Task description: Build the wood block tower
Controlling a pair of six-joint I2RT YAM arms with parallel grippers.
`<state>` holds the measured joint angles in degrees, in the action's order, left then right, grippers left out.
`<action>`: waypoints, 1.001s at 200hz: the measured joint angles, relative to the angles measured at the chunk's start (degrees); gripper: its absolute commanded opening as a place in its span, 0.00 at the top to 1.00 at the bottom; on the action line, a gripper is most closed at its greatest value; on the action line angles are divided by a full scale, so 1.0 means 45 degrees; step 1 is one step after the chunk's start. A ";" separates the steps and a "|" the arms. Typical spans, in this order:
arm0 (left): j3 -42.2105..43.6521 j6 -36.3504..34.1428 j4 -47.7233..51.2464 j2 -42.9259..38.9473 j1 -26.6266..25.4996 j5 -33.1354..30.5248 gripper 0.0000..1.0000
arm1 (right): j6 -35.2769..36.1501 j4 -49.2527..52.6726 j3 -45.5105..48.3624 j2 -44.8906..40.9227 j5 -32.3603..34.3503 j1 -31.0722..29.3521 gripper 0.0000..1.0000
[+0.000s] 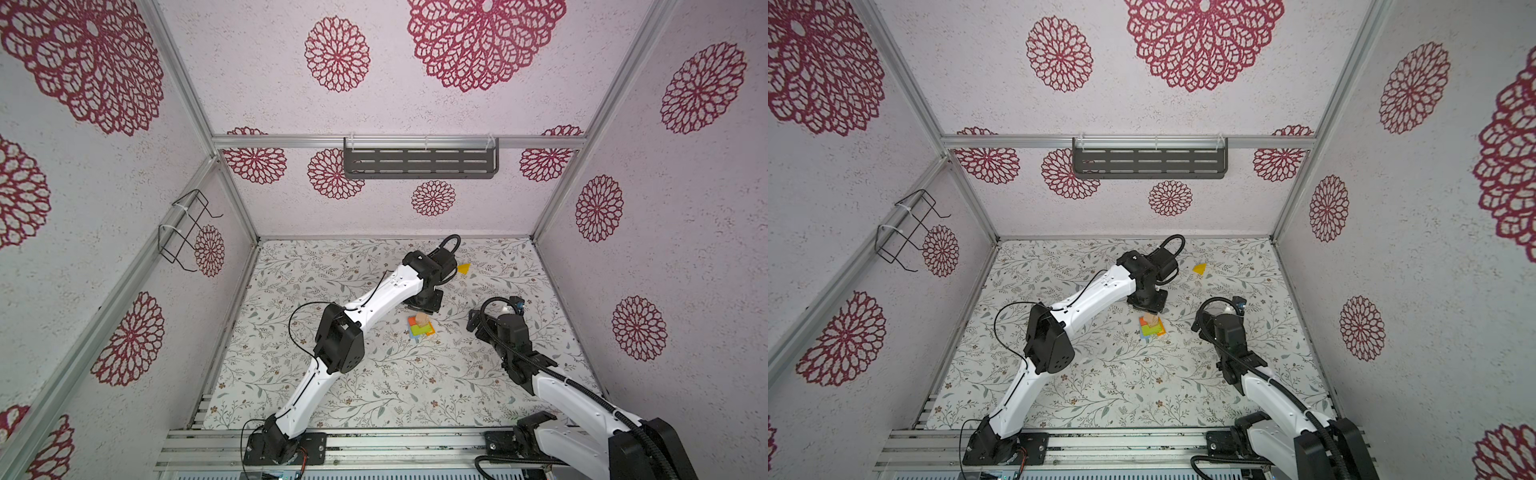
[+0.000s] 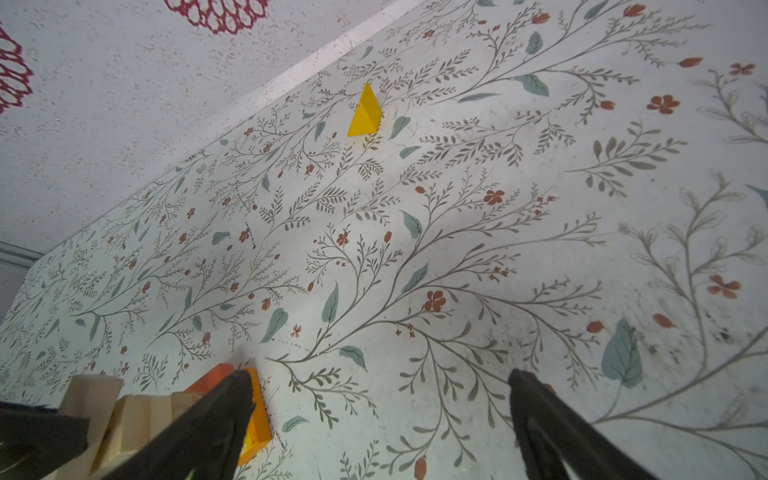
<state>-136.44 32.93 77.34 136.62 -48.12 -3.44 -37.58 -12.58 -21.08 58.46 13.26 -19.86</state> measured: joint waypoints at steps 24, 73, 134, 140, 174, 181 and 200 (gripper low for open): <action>0.0000 0.0024 -0.0010 0.0000 0.0000 0.0000 0.68 | 0.0005 0.0000 0.0000 0.0005 0.0000 0.0000 0.01; 0.0015 0.0029 -0.0015 0.0000 0.0000 0.0000 0.61 | 0.0000 0.0000 0.0000 0.0063 -0.0005 0.0000 0.01; 0.0024 0.0019 -0.0024 0.0000 0.0000 -0.0019 0.34 | 0.0005 0.0005 0.0000 0.0078 -0.0010 0.0000 0.01; 0.0024 0.0015 -0.0024 0.0000 0.0000 -0.0024 0.31 | 0.0015 0.0000 0.0000 0.0078 -0.0019 0.0000 0.01; 0.0024 -0.0073 -0.0029 -0.0005 -0.0005 -0.0136 0.06 | 0.0209 -0.0039 0.0000 -0.0049 -0.0617 0.0015 0.01; 0.0024 -0.0097 -0.0029 -0.0010 -0.0005 -0.0194 0.01 | 0.0311 -0.0068 0.0000 -0.0151 -0.0738 0.0015 0.01; 0.0112 -0.0189 -0.0083 -0.0136 -0.0010 -0.0563 0.03 | 0.0627 -0.0092 -0.0010 -0.0437 -0.1015 0.0010 0.01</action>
<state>-135.94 32.08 76.97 136.00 -48.16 -5.98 -34.76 -12.99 -21.12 56.49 8.69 -19.81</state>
